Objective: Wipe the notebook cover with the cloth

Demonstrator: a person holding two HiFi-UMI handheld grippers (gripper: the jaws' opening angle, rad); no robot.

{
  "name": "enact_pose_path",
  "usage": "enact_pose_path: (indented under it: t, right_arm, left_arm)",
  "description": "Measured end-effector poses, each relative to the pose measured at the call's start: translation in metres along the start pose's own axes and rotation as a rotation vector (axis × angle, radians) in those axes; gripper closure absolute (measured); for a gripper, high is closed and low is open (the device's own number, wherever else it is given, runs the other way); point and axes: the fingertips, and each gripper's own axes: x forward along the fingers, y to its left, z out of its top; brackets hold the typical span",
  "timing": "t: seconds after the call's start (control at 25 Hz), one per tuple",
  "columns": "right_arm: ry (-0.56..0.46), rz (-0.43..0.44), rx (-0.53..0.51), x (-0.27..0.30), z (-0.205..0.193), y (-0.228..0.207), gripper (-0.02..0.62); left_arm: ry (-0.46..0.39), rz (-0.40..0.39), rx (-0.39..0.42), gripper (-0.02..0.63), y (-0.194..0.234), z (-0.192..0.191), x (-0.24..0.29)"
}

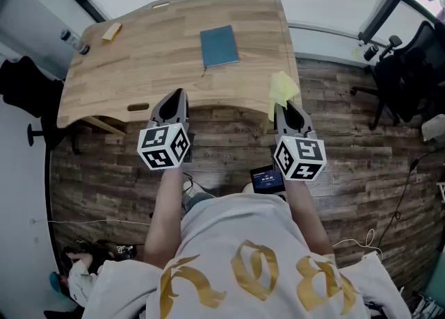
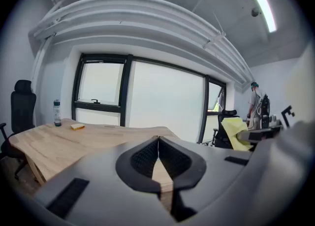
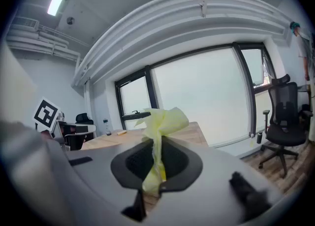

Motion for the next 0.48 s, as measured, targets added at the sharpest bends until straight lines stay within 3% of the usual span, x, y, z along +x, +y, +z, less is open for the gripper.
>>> enact_pose_path:
  t: [0.48]
  right_arm:
    - [-0.017, 0.048, 0.075, -0.003, 0.007, 0.0, 0.558]
  left_arm:
    - [-0.006, 0.031, 0.002, 0.592, -0.01, 0.005, -0.014]
